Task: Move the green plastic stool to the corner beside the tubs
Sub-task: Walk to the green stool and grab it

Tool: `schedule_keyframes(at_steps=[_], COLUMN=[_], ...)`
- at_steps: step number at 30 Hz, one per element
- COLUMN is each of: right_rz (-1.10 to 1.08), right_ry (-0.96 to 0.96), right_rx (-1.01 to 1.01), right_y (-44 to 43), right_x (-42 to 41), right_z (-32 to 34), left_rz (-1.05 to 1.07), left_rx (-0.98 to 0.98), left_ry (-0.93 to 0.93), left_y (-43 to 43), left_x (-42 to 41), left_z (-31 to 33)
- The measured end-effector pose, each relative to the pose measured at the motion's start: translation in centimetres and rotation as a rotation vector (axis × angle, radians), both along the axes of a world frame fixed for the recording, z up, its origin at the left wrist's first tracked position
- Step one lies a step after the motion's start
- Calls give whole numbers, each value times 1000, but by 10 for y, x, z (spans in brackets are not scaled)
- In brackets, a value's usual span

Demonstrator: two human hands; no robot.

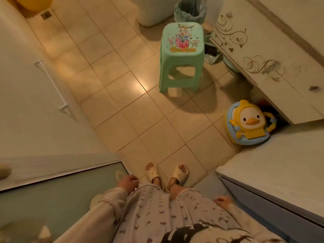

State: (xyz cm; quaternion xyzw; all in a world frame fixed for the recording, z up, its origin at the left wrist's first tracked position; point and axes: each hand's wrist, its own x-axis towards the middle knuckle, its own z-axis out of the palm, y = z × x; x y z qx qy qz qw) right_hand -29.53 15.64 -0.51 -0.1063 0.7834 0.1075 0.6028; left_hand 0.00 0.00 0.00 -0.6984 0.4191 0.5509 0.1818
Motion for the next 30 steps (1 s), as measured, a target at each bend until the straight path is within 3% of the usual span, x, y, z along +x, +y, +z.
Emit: schedule_keyframes(at_steps=[4, 9, 17, 24, 30], right_rz=[21, -36, -94, -156, -129], right_ry=[-28, -34, -14, -16, 20], right_rx=[-16, -176, -376, -290, -145], right_y=[-21, -70, -150, -190, -223], right_x=[-15, -42, -84, -99, -127], right_z=[0, 8, 18, 7, 11], left_rz=[59, 44, -37, -128, -212], left_rx=[-40, -70, 80, 98, -42], left_ry=[-16, -65, -127, -122, -22], left_y=[-2, 3, -22, -120, -252], left_x=[-12, -26, -42, -77, -143], left_z=[-4, -8, -6, -17, -6])
